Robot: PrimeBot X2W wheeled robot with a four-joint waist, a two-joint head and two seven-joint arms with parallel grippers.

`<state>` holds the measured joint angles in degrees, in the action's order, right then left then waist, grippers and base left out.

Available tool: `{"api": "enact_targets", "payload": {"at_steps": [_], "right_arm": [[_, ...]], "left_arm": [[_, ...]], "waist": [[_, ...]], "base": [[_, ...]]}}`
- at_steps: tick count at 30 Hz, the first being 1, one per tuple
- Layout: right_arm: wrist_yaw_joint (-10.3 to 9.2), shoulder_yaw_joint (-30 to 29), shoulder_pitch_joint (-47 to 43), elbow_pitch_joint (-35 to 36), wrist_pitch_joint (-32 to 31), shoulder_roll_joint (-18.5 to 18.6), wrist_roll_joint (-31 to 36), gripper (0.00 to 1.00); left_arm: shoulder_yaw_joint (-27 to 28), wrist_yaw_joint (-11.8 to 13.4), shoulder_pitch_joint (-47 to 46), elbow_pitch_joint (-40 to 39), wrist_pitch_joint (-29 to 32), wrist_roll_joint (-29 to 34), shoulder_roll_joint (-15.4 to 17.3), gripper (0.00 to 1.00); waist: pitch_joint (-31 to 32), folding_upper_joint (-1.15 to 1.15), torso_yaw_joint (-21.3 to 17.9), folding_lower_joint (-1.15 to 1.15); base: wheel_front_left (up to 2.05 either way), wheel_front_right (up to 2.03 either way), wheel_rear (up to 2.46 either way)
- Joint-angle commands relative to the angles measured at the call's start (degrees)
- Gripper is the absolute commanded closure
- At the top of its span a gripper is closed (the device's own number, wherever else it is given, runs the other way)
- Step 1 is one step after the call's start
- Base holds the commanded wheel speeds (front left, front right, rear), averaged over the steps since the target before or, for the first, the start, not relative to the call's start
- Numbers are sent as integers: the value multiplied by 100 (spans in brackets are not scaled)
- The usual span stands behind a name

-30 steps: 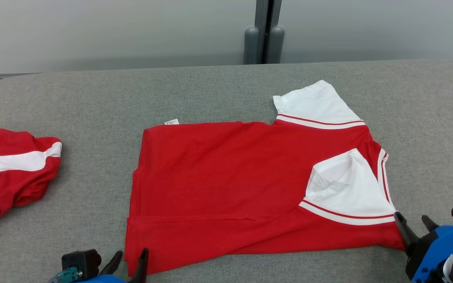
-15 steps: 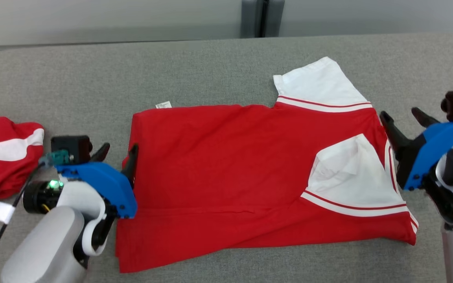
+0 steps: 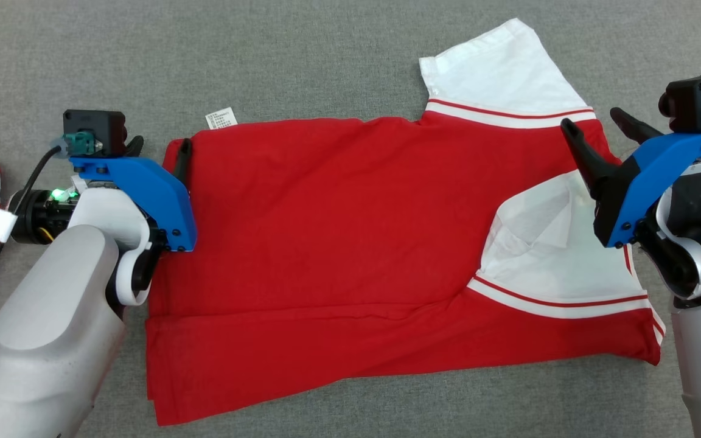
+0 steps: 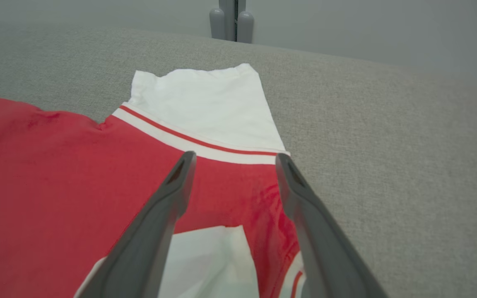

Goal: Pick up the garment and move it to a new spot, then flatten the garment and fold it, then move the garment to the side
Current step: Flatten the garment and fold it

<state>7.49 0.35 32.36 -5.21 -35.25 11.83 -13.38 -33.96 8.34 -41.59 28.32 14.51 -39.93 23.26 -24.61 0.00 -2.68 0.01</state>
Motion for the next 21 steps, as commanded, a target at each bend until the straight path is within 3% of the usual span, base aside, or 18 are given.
{"api": "enact_targets", "payload": {"at_steps": [1, 10, 21], "right_arm": [[1, 19, 123, -20, 63, 38, -48, 0], [1, 62, 266, -41, 120, 31, -79, 0], [1, -25, 203, -112, 224, 43, -93, 0]], "left_arm": [[-77, -21, -134, 165, 106, 73, 17, 0], [-250, -207, -221, 498, 357, 7, -137, 0], [-291, -72, -401, 102, 85, 229, 12, 0]], "waist": [[-102, 0, -12, -1], [-291, 0, -31, -1], [-178, 0, 97, -1]], "base": [[0, 0, 0], [0, 0, 0], [0, 0, 0]]}}
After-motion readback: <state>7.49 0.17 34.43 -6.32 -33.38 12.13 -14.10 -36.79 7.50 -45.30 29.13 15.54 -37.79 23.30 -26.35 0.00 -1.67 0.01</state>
